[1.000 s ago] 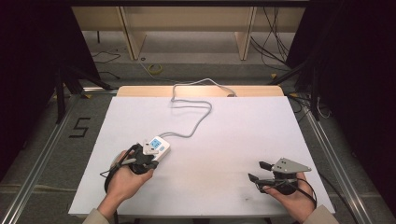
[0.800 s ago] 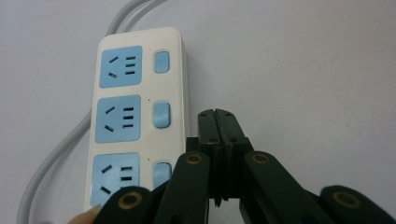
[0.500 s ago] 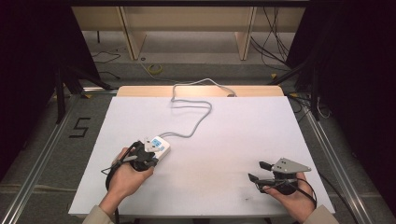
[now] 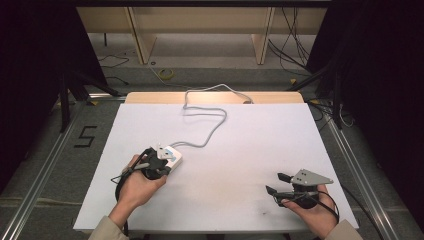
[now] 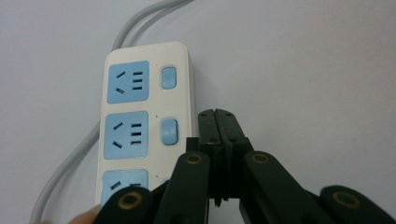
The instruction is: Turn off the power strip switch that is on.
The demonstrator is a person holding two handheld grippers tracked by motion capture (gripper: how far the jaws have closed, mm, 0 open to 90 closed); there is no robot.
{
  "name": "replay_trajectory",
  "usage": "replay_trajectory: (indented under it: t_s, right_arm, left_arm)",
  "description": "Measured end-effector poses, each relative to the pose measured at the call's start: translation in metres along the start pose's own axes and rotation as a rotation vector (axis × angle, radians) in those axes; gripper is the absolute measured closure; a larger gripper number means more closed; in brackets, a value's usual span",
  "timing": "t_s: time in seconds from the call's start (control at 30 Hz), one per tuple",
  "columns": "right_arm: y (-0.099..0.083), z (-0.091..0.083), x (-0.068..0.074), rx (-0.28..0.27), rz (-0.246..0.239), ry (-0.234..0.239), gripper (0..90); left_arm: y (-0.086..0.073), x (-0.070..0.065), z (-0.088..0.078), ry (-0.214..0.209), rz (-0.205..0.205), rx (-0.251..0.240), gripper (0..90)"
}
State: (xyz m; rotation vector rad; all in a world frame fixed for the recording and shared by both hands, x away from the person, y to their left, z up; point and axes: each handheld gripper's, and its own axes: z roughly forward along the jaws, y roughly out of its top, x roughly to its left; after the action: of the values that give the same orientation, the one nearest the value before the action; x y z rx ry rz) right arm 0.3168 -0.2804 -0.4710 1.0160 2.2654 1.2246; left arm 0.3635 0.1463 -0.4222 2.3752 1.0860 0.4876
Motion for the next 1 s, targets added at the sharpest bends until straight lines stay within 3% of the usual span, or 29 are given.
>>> replay_trajectory:
  t_s: [1.0]
  right_arm:
    - [0.0,0.0,0.0,-0.002,-0.001,0.002,36.0]
  left_arm:
    - [0.017,0.008,0.008,-0.005,-0.01,0.018,89.9]
